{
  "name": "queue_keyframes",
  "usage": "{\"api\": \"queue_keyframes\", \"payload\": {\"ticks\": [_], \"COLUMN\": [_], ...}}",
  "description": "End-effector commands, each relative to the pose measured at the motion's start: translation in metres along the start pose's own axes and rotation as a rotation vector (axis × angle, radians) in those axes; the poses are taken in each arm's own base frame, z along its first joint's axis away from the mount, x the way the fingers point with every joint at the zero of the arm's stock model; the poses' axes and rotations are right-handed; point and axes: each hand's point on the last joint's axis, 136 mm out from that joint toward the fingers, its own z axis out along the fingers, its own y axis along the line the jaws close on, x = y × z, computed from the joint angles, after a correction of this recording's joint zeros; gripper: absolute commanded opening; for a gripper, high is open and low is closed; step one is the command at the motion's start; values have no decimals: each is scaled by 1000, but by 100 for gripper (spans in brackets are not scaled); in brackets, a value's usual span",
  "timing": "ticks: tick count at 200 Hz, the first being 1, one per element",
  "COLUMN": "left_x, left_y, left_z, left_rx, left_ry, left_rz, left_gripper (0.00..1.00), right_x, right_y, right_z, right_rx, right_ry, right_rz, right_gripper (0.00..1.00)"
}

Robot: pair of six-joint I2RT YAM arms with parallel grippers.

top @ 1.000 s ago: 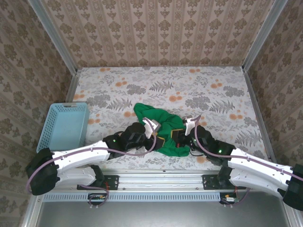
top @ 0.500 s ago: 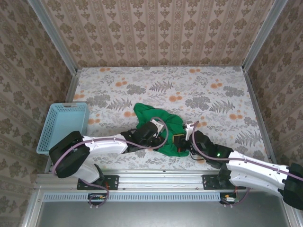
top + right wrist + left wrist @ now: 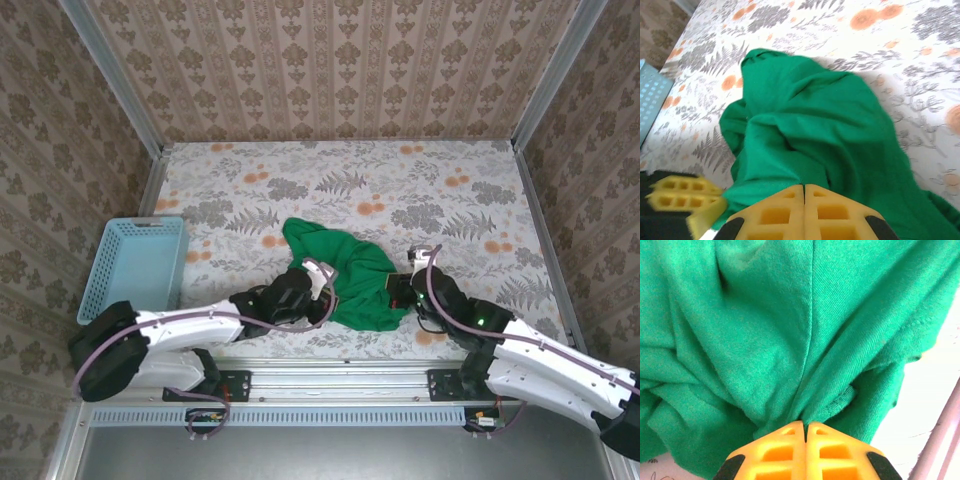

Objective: Fold the inside-out t-shirt

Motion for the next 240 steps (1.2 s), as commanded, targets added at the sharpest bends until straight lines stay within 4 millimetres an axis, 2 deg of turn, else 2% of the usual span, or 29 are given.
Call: {"api": "queue_keyframes", "payload": {"ticks": [1,22,45,54,68,85,101,118,131,140,157,187,213,240], "left_x": [-3,-12,-14,-15,-17,-22,-26,-29,-28,-28,-28,-26,-24,-20], "left_y": [2,-3,-10,-12,-13,-13,-12,-10,-9,-8,-8,-10,-9,-6], "left_z": [-10,-13,-4,-1,3,4,4,4,4,4,5,4,1,1], "left_rx": [14,42,66,70,78,83,94,97,97,97,104,119,118,106], "left_ry": [-48,-81,-48,-41,-44,-64,-82,-94,-98,-99,-98,-92,-92,-87], "left_rz": [30,38,52,48,39,22,0,-12,-16,-21,-22,-18,-21,-24], "left_gripper": [0,0,0,0,0,0,0,0,0,0,0,0,0,0], "right_x": [-1,4,7,7,8,15,29,48,63,72,77,64,52,42], "right_y": [-24,-16,2,6,7,11,16,19,21,27,37,48,42,40], "right_z": [-4,5,14,15,16,12,8,8,11,15,24,34,38,33], "right_rx": [96,52,-5,-5,7,-3,-32,-45,-60,-96,-131,-120,-53,-32], "right_ry": [17,53,109,127,152,177,204,242,263,276,283,247,204,175], "right_rz": [6,11,-8,-19,-43,-94,-129,-135,-113,-94,-70,-88,-108,-122], "right_gripper": [0,0,0,7,27,40,50,54,54,50,44,41,35,30]}}
